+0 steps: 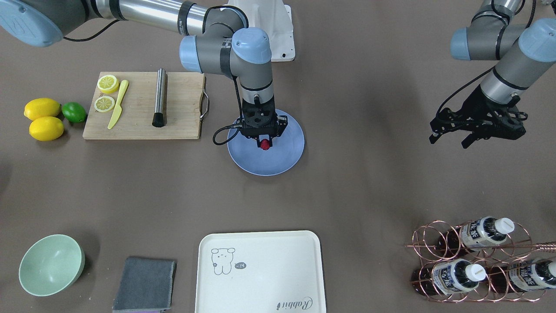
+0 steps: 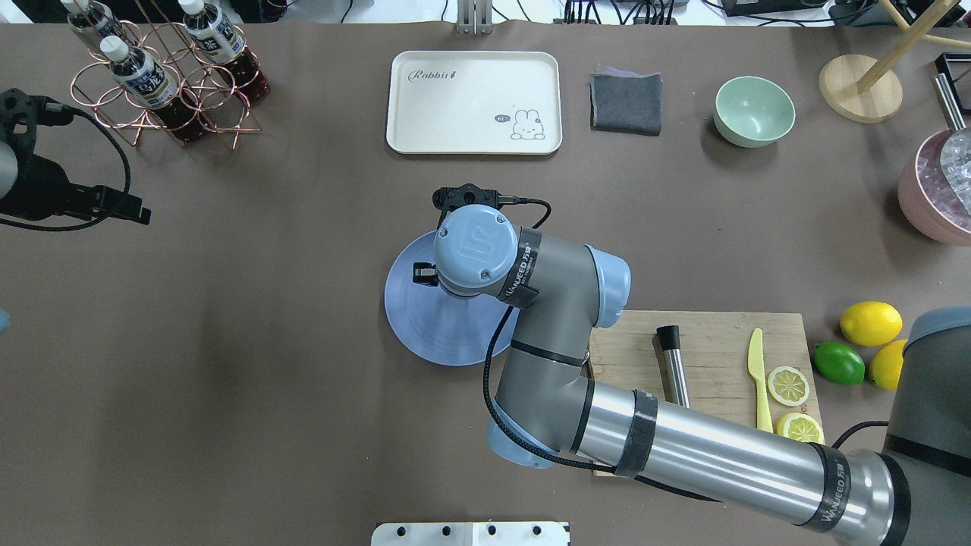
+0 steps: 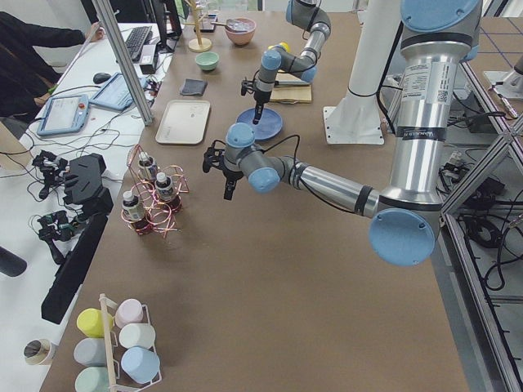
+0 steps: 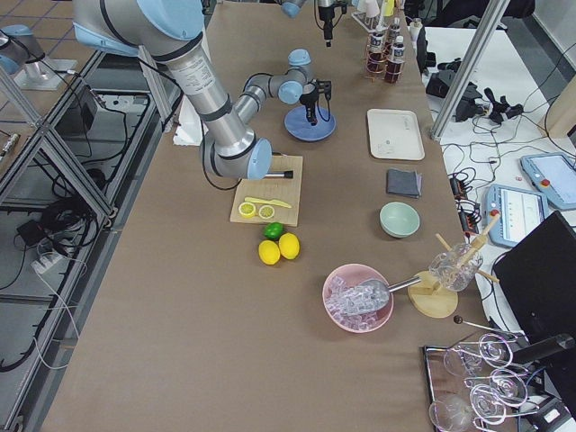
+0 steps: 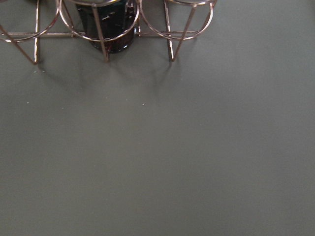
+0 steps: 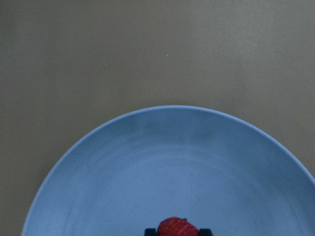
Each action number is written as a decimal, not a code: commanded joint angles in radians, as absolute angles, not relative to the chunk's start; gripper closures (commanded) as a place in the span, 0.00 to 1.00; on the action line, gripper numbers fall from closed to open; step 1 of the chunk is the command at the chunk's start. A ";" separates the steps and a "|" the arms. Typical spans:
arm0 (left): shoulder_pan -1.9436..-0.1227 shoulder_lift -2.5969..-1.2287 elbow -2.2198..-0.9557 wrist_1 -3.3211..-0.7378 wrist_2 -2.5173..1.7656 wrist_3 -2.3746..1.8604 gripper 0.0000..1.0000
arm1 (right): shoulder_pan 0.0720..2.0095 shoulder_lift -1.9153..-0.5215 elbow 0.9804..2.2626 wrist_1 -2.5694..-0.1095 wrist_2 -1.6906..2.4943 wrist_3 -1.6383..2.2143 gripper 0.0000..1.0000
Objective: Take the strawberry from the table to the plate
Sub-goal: 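Lower the berry onto the blue plate and open the right gripper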
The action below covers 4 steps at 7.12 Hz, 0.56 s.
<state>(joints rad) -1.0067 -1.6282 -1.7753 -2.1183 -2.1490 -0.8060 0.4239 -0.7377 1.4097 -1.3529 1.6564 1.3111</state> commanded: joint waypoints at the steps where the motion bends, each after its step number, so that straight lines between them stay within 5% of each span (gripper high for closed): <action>1: -1.011 -1.614 -1.779 -2.118 -2.151 -0.804 0.02 | 0.420 -0.733 1.416 -1.333 1.666 1.321 0.43; 2: -1.012 -1.617 -1.776 -2.118 -2.151 -0.804 0.02 | 0.405 -0.738 1.419 -1.333 1.663 1.322 0.00; 4: -1.014 -1.615 -1.781 -2.118 -2.151 -0.805 0.02 | 0.414 -0.746 1.448 -1.380 1.661 1.319 0.00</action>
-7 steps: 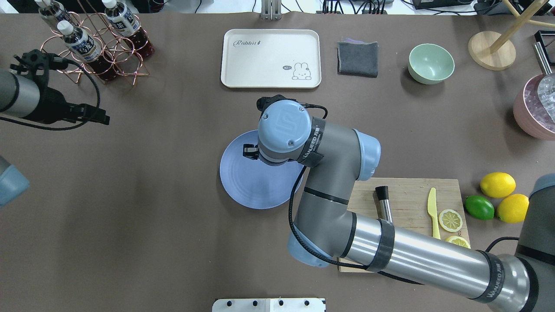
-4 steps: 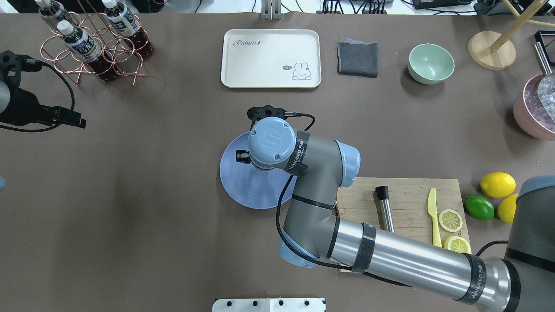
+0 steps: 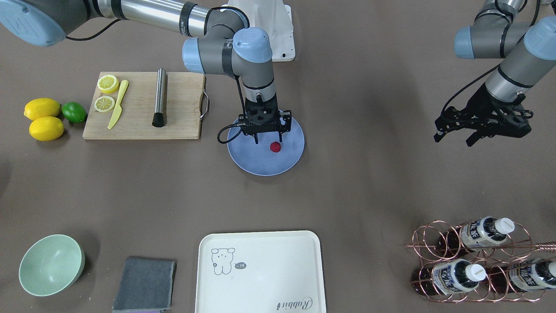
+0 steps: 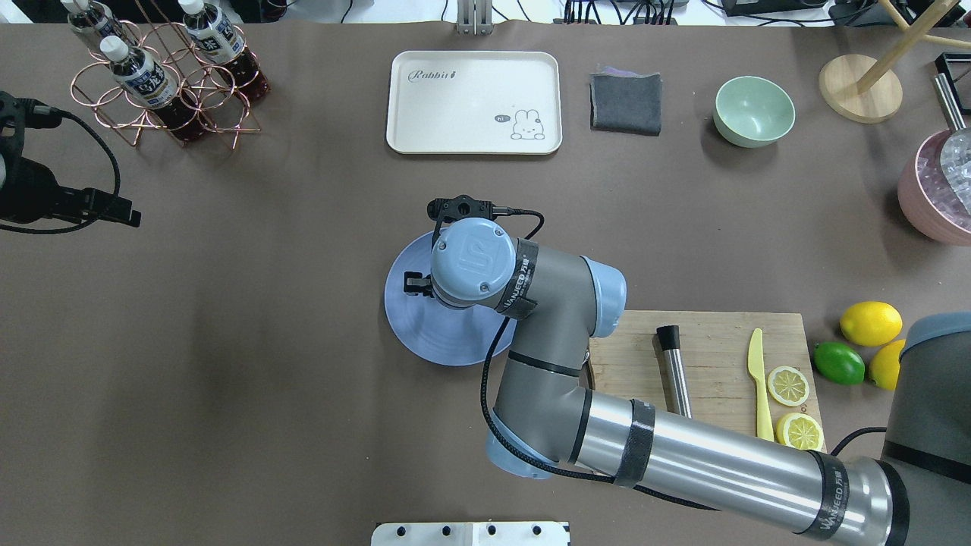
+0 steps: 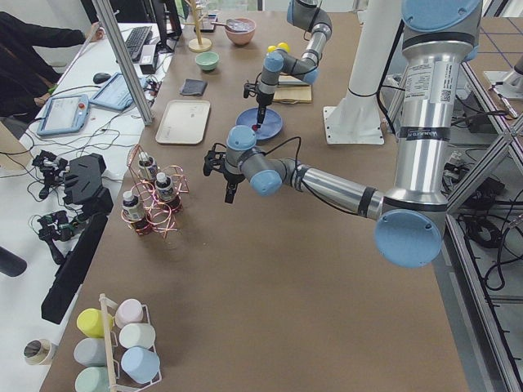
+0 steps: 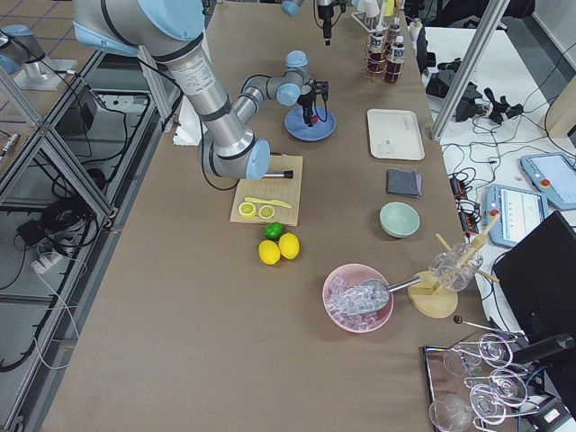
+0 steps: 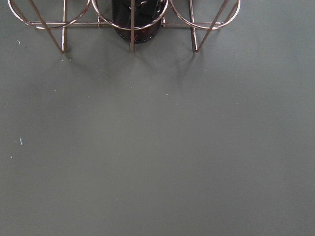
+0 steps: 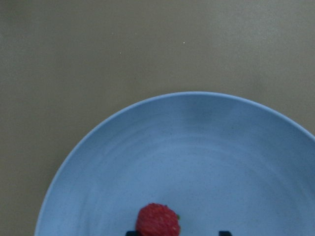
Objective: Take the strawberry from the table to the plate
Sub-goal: 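Lower the berry onto the blue plate and open the right gripper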
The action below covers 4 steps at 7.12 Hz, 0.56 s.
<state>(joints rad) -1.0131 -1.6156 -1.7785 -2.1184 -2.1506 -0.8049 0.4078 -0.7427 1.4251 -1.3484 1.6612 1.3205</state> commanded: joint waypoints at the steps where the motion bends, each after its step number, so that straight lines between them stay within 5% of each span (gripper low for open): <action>1: -1.014 -1.615 -1.782 -2.120 -2.152 -0.804 0.02 | 0.458 -0.746 1.527 -1.494 1.690 1.306 0.00; 4: -1.109 -1.580 -1.779 -2.103 -2.218 -0.690 0.02 | 0.731 -0.924 1.901 -1.878 1.929 1.020 0.00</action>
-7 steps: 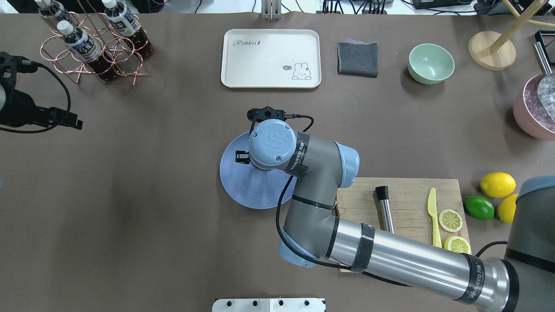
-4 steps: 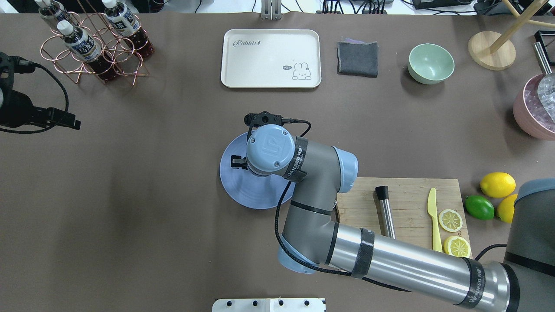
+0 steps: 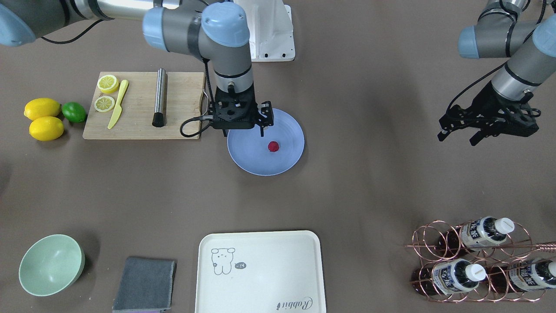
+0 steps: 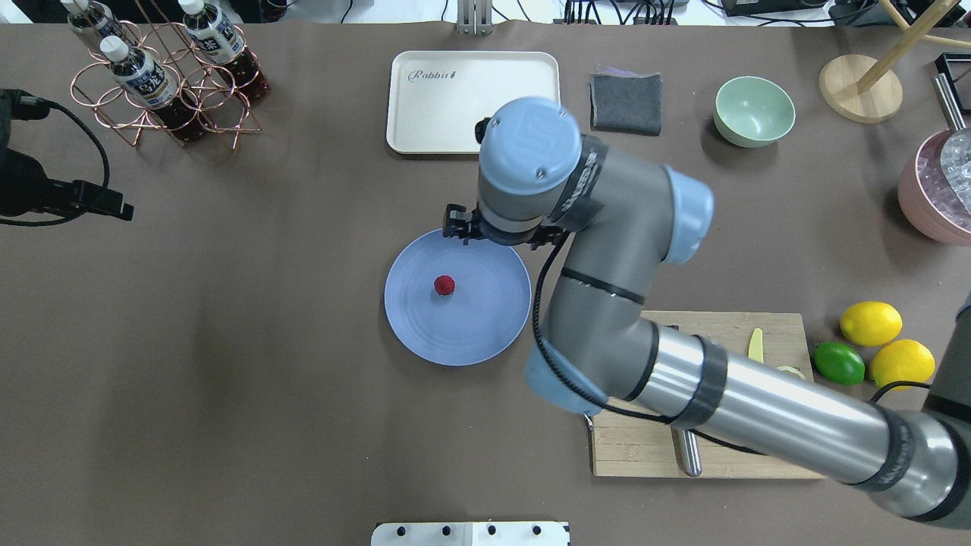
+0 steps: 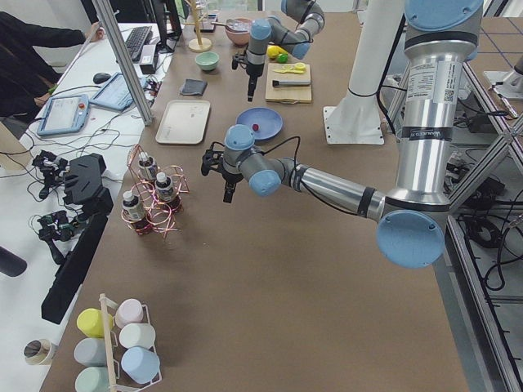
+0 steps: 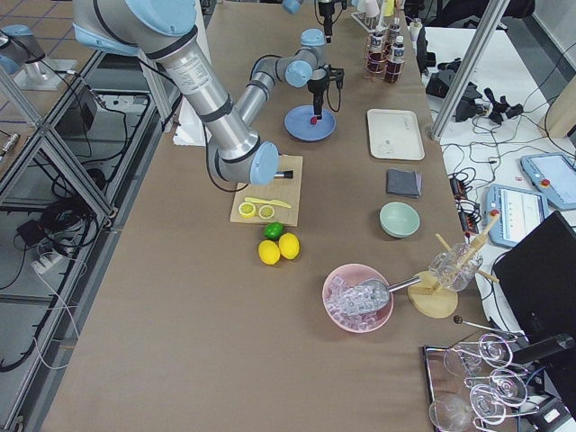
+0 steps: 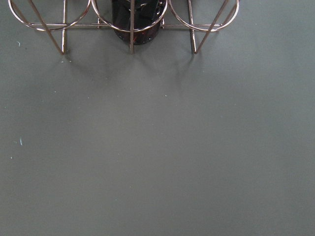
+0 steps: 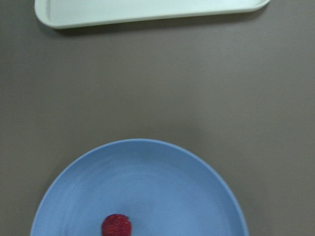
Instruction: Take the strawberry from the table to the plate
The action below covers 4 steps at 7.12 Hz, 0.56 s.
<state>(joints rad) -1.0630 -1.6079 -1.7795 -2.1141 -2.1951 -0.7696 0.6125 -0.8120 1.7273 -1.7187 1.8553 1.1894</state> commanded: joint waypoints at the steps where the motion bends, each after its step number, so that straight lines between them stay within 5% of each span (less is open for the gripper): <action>1: -1.174 -1.568 -1.782 -2.010 -2.220 -0.526 0.02 | 0.865 -1.056 1.989 -1.960 1.975 0.788 0.00; 4: -1.449 -1.583 -1.776 -1.627 -2.206 0.026 0.02 | 1.316 -1.396 1.904 -1.962 2.238 0.073 0.00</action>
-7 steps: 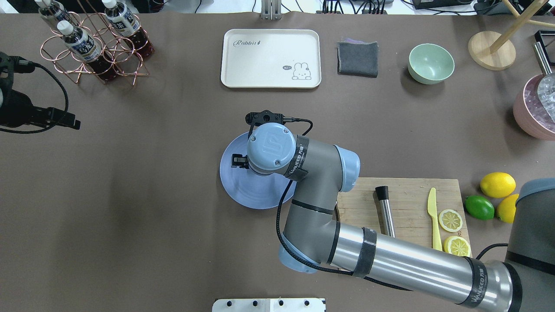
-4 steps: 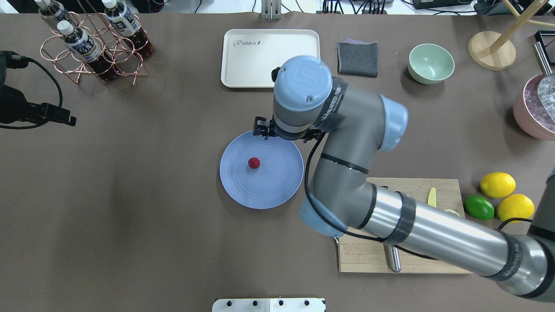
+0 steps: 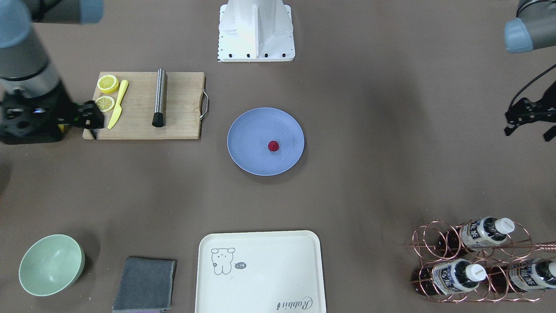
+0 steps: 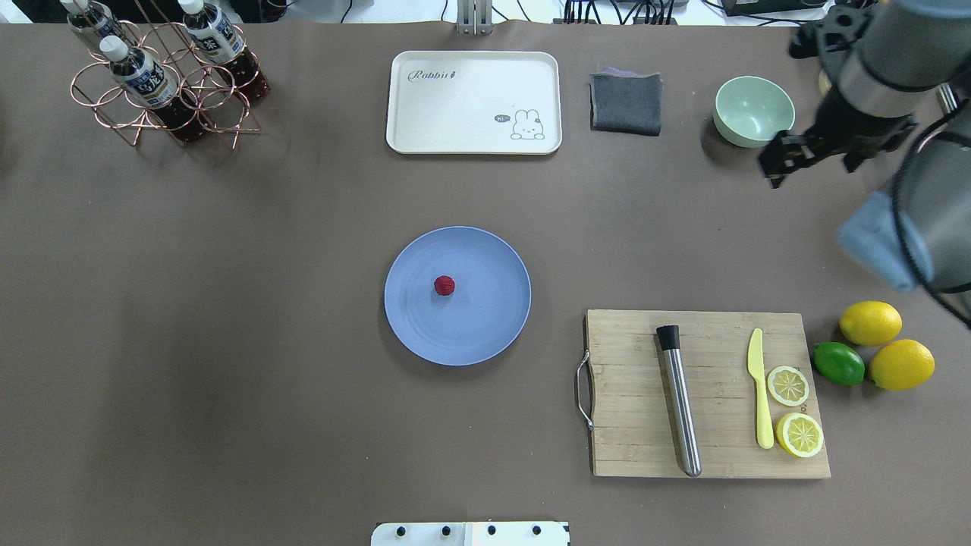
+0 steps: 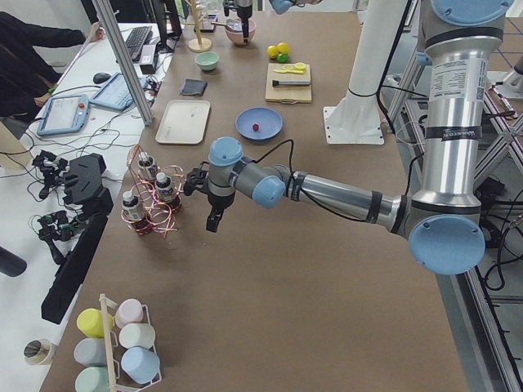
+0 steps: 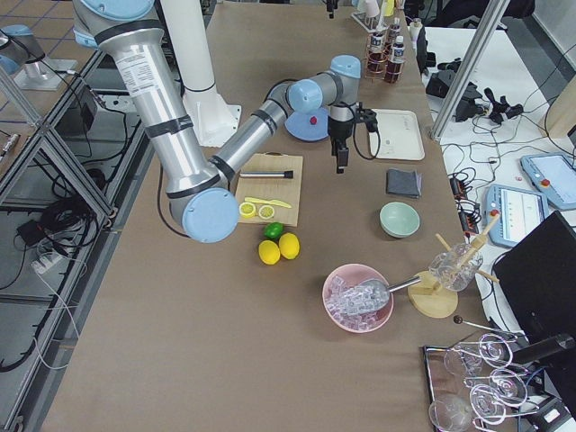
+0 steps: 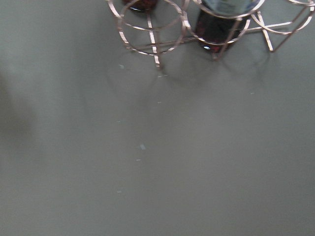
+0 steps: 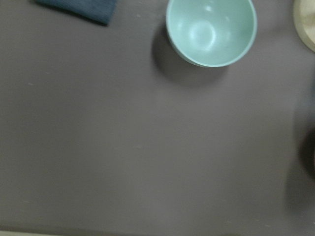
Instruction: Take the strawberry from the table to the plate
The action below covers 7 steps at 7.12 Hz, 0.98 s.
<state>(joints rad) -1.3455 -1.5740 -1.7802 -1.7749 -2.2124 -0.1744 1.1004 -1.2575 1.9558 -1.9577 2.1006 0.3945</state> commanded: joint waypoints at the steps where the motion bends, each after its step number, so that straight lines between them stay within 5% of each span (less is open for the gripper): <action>1: -1.488 -1.572 -1.770 -1.590 -2.209 0.078 0.02 | 1.453 -1.457 1.826 -1.951 2.284 -0.145 0.00; 4: -1.499 -1.543 -1.732 -1.601 -2.220 0.072 0.02 | 1.629 -1.511 1.573 -1.682 2.289 -0.238 0.00; 7: -1.497 -1.543 -1.710 -1.605 -2.220 0.078 0.02 | 1.643 -1.505 1.549 -1.684 2.341 -0.233 0.00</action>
<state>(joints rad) -1.4975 -1.5448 -1.7194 -1.6037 -2.2194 0.0767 1.6351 -1.5053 1.5571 -1.6865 2.3204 -0.2337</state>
